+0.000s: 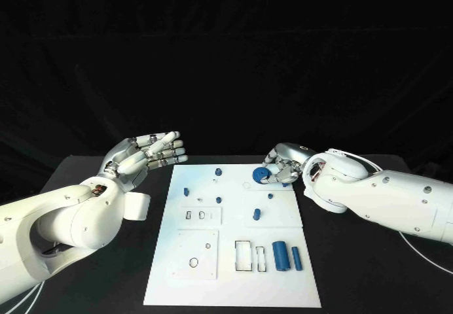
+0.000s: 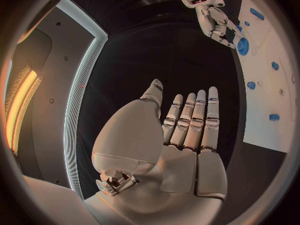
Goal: Assemble the parts on the task board
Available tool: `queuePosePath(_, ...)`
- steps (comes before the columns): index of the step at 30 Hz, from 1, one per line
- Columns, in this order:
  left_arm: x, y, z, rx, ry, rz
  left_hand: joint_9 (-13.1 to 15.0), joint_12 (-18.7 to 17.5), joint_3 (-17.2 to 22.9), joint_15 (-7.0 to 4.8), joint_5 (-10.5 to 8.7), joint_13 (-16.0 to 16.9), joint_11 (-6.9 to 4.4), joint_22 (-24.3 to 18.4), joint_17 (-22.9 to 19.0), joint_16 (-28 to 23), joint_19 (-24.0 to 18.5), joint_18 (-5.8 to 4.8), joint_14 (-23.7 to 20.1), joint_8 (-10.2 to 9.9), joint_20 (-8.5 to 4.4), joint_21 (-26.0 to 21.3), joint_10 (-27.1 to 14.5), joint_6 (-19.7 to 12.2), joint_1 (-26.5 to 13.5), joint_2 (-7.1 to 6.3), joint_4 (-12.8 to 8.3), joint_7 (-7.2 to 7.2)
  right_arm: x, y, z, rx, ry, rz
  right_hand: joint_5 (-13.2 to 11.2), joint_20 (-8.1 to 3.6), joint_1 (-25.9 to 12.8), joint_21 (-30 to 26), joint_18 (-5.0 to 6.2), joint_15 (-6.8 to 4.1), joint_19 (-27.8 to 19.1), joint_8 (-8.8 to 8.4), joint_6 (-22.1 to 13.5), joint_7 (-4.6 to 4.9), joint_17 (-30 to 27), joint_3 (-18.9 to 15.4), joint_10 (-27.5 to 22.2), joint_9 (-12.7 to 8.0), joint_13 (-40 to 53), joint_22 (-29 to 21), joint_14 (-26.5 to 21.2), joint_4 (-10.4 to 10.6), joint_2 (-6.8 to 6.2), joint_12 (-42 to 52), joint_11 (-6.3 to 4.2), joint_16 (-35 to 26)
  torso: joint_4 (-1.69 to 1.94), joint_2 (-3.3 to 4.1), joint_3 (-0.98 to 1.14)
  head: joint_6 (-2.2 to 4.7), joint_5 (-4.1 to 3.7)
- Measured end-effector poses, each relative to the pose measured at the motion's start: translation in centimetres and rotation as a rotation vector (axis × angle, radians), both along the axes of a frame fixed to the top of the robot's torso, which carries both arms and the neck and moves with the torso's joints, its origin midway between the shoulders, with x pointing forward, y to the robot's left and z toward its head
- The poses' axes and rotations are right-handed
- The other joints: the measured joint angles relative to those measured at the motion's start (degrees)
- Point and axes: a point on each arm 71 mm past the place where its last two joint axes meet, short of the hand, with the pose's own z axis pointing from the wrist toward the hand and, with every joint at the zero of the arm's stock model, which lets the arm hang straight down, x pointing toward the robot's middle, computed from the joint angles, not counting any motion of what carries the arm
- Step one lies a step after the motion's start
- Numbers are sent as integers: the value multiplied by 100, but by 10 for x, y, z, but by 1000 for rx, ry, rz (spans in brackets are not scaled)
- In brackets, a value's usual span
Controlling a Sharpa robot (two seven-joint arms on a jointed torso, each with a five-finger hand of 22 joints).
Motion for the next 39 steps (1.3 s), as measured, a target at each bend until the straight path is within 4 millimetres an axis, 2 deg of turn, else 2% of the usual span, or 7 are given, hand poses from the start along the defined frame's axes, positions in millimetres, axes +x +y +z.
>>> queuePosePath(9,0,0,0,0,0,1,0,-22,0,0,0,0,0,0,0,1,0,0,0,0,0,0,0,0,0,0,0,0,5,1,-4,-14,19,-24,23,0,31,50,0,0,0,24,-20,20,-1,-10,40,5,0,-1,0,18,31,116,2,61,3,0,-8,-22,26)
queuePosePath(24,0,-1,0,0,0,-1,0,-22,0,0,0,0,0,0,0,1,0,1,0,0,0,0,0,0,0,0,0,0,13,8,-6,-24,28,-39,45,0,75,74,0,0,0,44,-20,20,-1,4,76,10,-1,-2,0,32,75,171,-2,61,1,0,-7,-27,51)
queuePosePath(31,0,-1,0,-1,1,-2,0,-22,0,0,0,0,0,1,0,1,0,0,0,0,0,0,0,0,0,0,0,0,15,11,-8,-29,34,-37,44,-1,105,94,0,0,0,105,-20,20,-2,5,116,25,-1,-2,0,31,105,266,-3,82,-1,3,-3,-35,58)
queuePosePath(35,0,-1,0,0,1,-2,0,-23,0,0,0,0,0,0,0,2,0,0,0,0,0,0,0,0,0,0,0,0,16,11,-7,-31,34,-37,44,0,136,120,1,0,0,158,73,-19,-2,16,196,46,-2,-3,0,20,136,361,-11,118,-4,3,-2,-42,63)
queuePosePath(36,0,-1,0,0,2,-2,0,-23,0,0,0,0,0,1,0,2,0,1,0,0,0,0,0,0,0,0,0,0,16,11,-7,-32,34,-36,57,0,136,137,-14,0,0,191,129,-22,-2,34,235,56,-2,-3,0,2,136,414,-22,122,-6,3,-2,-44,65)
queuePosePath(37,0,-1,0,0,2,-2,0,-22,0,0,0,0,0,1,0,2,0,0,0,0,0,0,0,0,0,0,0,0,16,11,-7,-33,34,-36,79,-1,160,163,-82,0,0,219,175,-27,-2,45,280,65,-2,-3,0,-9,160,475,-25,150,-6,3,-2,-48,65)
queuePosePath(39,0,-1,0,0,2,-2,0,-22,0,0,0,0,0,1,0,2,0,0,0,0,0,0,0,0,0,0,0,0,16,11,-7,-38,31,-34,89,0,169,179,-88,-1,0,242,199,-33,-2,55,290,80,-2,-3,0,-19,169,554,-34,166,-6,3,-2,-51,67)
